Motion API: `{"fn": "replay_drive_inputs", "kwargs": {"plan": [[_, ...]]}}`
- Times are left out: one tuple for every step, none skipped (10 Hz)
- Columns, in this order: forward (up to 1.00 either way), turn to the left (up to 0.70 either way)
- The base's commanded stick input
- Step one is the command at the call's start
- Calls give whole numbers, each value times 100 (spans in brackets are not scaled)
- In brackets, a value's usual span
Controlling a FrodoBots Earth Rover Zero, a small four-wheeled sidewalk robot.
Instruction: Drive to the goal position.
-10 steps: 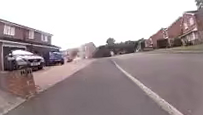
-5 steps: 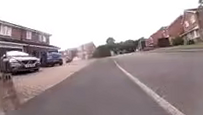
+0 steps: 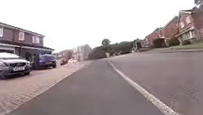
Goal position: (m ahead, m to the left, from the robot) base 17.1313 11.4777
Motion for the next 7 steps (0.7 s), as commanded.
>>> {"fn": "replay_drive_inputs", "kwargs": {"plan": [[100,0],[100,0],[100,0],[100,0],[100,0],[100,0],[100,0]]}}
